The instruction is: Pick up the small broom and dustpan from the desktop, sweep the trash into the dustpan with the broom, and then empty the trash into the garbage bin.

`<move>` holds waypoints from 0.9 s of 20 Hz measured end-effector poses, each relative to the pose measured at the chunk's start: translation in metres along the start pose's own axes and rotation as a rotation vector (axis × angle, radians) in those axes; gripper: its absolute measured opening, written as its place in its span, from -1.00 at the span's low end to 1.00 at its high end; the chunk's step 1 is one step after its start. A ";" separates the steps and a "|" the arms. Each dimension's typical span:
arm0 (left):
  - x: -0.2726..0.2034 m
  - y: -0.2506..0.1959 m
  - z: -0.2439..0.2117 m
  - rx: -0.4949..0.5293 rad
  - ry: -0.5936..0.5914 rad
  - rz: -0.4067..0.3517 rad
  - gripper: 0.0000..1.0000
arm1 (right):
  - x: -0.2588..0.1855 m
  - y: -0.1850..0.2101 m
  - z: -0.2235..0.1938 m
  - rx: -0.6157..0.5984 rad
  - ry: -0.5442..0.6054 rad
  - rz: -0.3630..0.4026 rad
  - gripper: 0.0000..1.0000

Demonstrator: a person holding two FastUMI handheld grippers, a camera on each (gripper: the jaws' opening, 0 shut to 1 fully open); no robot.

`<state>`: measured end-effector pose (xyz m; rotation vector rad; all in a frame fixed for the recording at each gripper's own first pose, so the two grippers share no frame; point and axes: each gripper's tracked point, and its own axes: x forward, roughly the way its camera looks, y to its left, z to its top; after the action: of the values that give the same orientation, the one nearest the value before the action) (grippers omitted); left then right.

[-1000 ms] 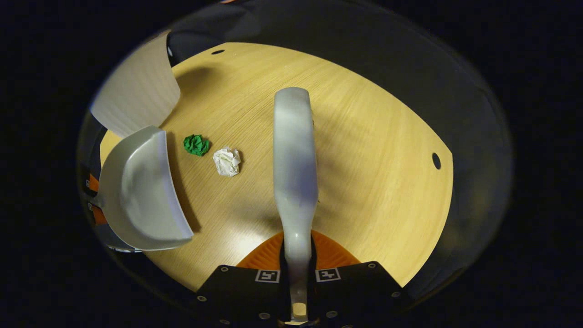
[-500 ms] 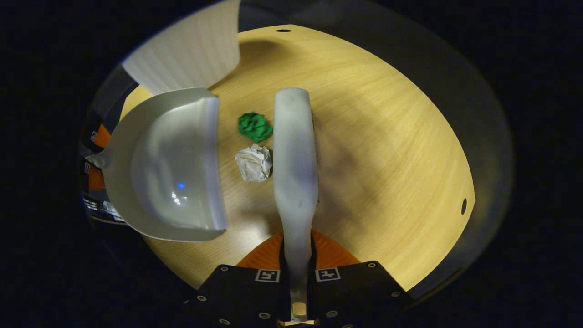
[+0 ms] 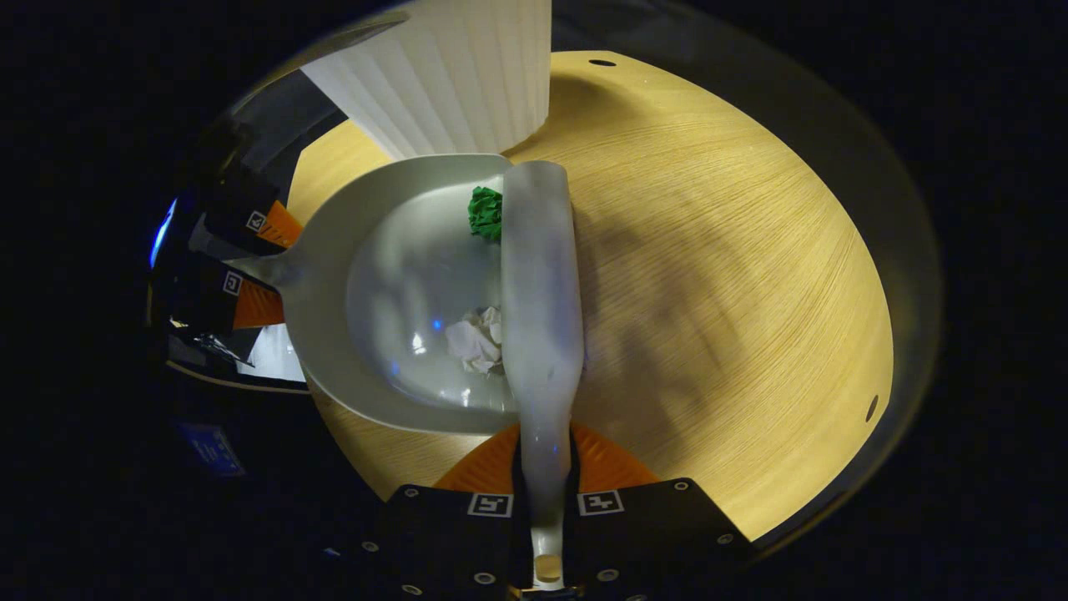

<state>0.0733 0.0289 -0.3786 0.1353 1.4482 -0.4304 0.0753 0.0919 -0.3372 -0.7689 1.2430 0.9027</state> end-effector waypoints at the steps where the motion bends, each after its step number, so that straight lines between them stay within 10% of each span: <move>1: 0.003 -0.002 -0.002 -0.009 -0.013 -0.004 -0.34 | 0.000 0.004 -0.003 0.005 -0.001 0.018 -0.73; 12: 0.009 -0.005 -0.004 0.027 -0.192 0.048 -0.34 | -0.019 -0.049 -0.079 0.519 -0.012 -0.198 -0.72; 18: -0.031 -0.016 -0.001 0.149 -0.211 -0.001 -0.34 | -0.006 -0.018 -0.121 0.697 0.018 -0.185 -0.72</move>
<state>0.0645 0.0210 -0.3460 0.2023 1.2088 -0.5377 0.0367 -0.0230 -0.3519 -0.3212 1.3583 0.2694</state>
